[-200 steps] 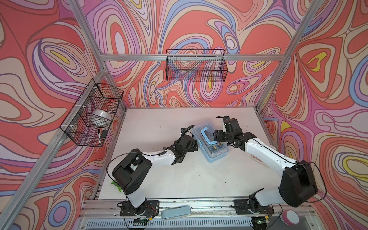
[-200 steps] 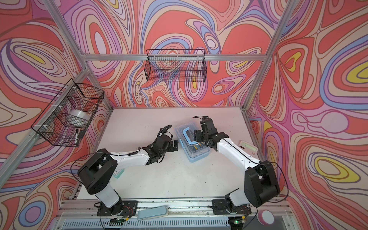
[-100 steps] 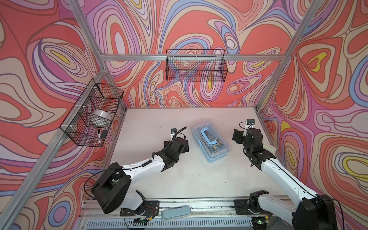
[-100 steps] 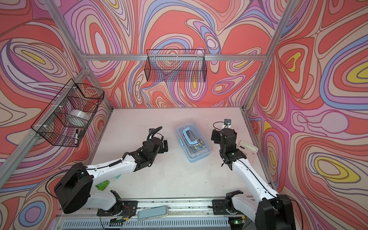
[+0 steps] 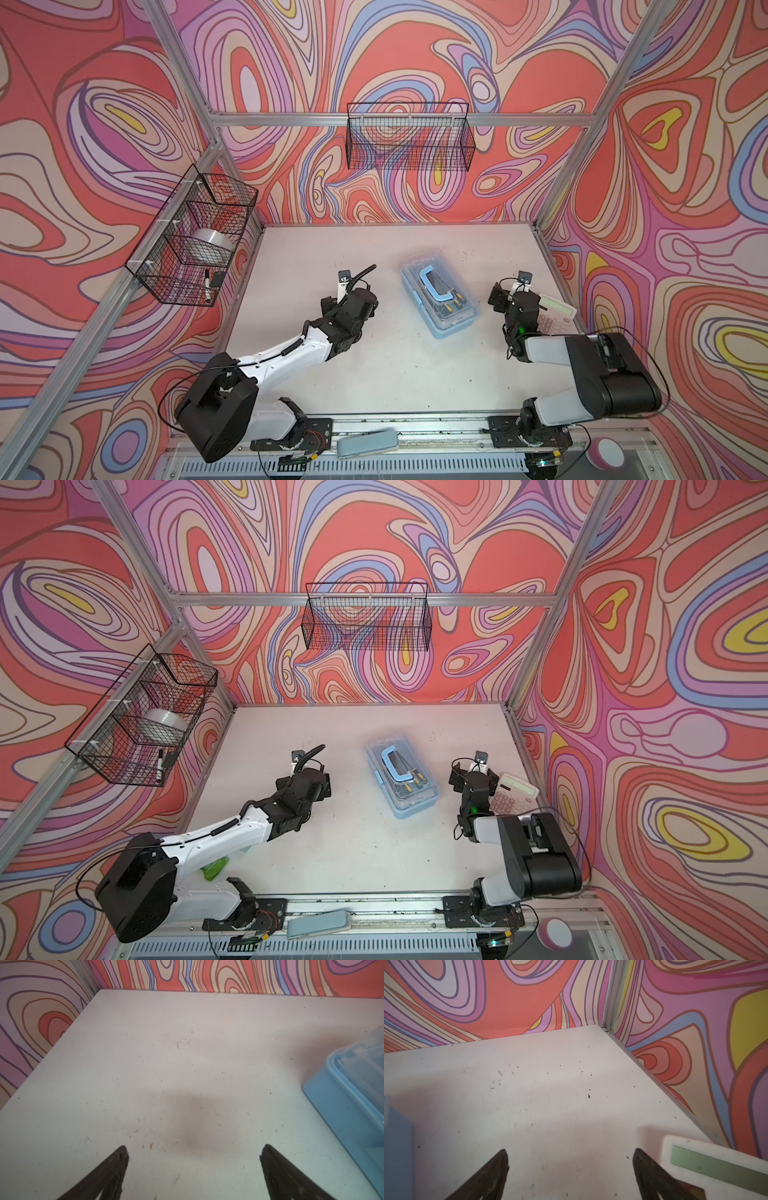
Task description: Pack the tool kit
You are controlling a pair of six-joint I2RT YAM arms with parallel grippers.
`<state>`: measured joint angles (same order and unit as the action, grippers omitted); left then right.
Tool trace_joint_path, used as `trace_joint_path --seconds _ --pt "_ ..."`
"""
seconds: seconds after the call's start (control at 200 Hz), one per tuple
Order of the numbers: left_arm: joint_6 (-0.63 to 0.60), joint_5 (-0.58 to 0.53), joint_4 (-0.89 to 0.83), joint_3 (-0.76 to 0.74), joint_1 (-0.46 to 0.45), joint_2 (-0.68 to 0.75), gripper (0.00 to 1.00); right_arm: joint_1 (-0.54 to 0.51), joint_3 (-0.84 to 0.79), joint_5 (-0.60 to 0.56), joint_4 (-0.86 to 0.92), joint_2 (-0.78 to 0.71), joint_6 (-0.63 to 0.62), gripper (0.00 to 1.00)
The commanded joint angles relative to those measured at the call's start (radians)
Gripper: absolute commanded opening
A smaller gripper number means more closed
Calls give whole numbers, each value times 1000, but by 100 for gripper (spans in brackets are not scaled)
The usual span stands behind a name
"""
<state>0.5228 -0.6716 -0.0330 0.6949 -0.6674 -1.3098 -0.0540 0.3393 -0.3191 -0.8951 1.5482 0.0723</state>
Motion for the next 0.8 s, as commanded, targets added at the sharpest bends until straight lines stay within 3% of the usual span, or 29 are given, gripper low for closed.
trace_joint_path --seconds 0.0,0.08,0.135,0.3,0.506,0.711,0.791 --pt "-15 -76 -73 -6 15 30 100 7 10 48 -224 93 -21 97" --pt "-17 -105 -90 -6 22 36 100 6 34 81 -275 176 -50 96" --pt "-21 -127 -96 -6 27 39 100 7 67 115 -153 150 -45 96" --pt "-44 -217 -78 -26 45 50 100 10 115 119 -93 167 -46 98" --pt "-24 -266 -110 -1 139 55 100 10 115 121 -100 168 -46 98" --pt "-302 -309 125 -27 220 0 100 10 115 120 -97 168 -46 98" --pt "-275 -292 83 16 271 -35 100 11 116 121 -98 168 -45 98"
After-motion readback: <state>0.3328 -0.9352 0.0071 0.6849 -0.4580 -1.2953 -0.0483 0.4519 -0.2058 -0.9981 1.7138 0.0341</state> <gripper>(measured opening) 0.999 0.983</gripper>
